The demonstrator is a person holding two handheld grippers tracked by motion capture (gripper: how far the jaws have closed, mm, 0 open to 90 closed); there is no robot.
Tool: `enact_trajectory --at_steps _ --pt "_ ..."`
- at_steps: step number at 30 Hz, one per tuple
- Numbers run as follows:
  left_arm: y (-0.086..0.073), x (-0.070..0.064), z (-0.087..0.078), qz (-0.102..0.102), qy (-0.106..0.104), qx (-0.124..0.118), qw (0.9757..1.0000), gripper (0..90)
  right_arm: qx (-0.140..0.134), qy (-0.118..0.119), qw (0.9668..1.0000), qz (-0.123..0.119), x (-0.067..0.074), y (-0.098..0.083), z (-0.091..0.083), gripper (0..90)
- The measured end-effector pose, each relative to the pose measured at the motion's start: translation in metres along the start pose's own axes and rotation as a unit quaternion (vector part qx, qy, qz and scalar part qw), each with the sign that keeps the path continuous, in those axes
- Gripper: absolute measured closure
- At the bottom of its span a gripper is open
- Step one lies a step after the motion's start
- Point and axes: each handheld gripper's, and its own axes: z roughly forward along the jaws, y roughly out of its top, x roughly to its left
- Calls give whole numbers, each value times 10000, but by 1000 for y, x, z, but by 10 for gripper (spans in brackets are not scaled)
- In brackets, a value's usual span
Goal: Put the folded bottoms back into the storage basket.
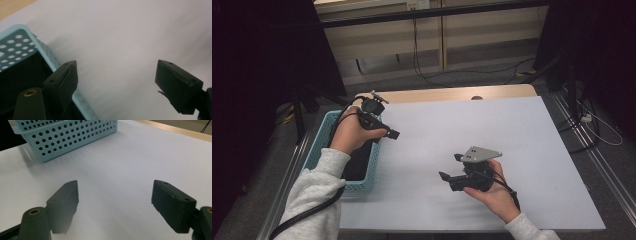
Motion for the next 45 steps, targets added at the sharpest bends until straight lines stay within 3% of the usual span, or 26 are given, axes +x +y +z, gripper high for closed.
enact_trajectory --at_steps 7,8,17,30,45 --pt "-14 -11 18 96 -213 -17 9997 174 45 2 10000 26 -8 -9 -11 213" --pt "-17 -13 21 11 -255 -55 9997 174 46 14 10000 14 -9 -10 -12 213" --pt "-36 -25 37 195 -330 87 9992 168 142 6 9999 82 -17 -19 -21 212" --pt "-60 -36 54 237 -550 164 9981 166 349 6 9993 103 -25 -31 -30 203" --pt "-82 -36 63 7 -728 -119 9973 158 602 -79 9980 164 -43 -51 -53 196"
